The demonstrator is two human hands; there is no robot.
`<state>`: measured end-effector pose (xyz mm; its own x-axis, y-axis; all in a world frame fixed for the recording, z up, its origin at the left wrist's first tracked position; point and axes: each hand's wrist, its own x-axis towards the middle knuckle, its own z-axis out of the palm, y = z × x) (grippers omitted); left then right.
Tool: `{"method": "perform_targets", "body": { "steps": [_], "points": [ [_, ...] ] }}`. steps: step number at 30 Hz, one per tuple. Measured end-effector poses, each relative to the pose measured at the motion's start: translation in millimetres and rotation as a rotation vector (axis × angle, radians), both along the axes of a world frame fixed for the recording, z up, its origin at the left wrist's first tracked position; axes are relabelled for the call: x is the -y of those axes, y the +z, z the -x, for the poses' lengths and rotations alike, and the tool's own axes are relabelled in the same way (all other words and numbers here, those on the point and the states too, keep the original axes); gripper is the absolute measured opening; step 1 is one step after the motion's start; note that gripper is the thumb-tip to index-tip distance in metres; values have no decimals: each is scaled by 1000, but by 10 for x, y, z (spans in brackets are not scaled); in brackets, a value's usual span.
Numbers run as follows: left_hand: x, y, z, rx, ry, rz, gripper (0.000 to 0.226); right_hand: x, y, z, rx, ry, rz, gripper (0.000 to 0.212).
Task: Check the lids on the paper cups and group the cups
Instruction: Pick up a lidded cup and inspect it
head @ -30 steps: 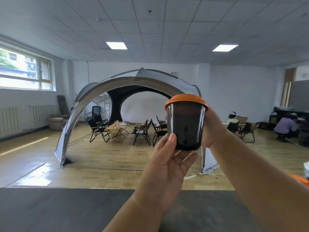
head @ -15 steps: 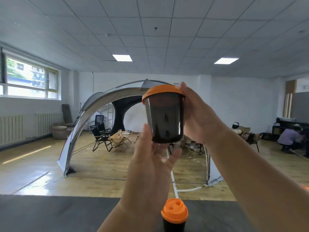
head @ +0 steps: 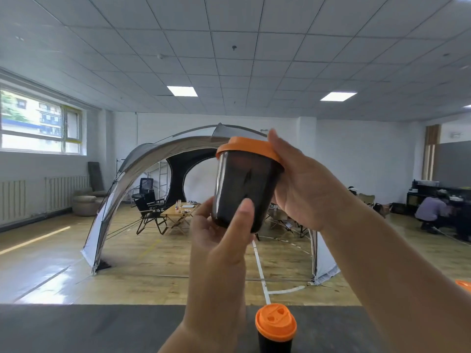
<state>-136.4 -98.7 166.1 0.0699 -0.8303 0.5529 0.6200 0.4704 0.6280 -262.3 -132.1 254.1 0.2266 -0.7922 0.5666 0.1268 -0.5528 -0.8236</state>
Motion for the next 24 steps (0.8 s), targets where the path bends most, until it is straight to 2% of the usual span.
{"method": "perform_targets", "body": {
  "steps": [2,4,6,9,11,13,15,17,21,24],
  "points": [
    [-10,-21,16,31,60,35,65,-45,14,-55,-37,-71,5,79],
    [-28,-31,13,9,16,38,63,-52,38,-89,-4,-113,11,71],
    [-50,-16,-34,-79,-161,43,54,-39,59,-120,70,-113,-20,59],
    [-96,17,-78,-253,-450,48,38,22,-14,-146,124,-22,-142,75],
    [-103,18,-88,-298,-486,18,35,45,-63,-185,162,93,-210,69],
    [-80,3,-96,-300,-467,19,38,64,-88,-219,181,155,-240,62],
    [-46,0,-138,-273,-423,31,46,88,-86,-257,171,145,-198,65],
    [17,-7,-213,-221,-316,53,54,109,-98,-263,143,33,-95,71],
    [123,-43,-317,-16,-9,158,47,-13,-257,-310,-14,-196,67,80],
    [175,-95,-316,-10,-34,178,50,-100,-362,-365,29,-239,91,79]
  ]
}}
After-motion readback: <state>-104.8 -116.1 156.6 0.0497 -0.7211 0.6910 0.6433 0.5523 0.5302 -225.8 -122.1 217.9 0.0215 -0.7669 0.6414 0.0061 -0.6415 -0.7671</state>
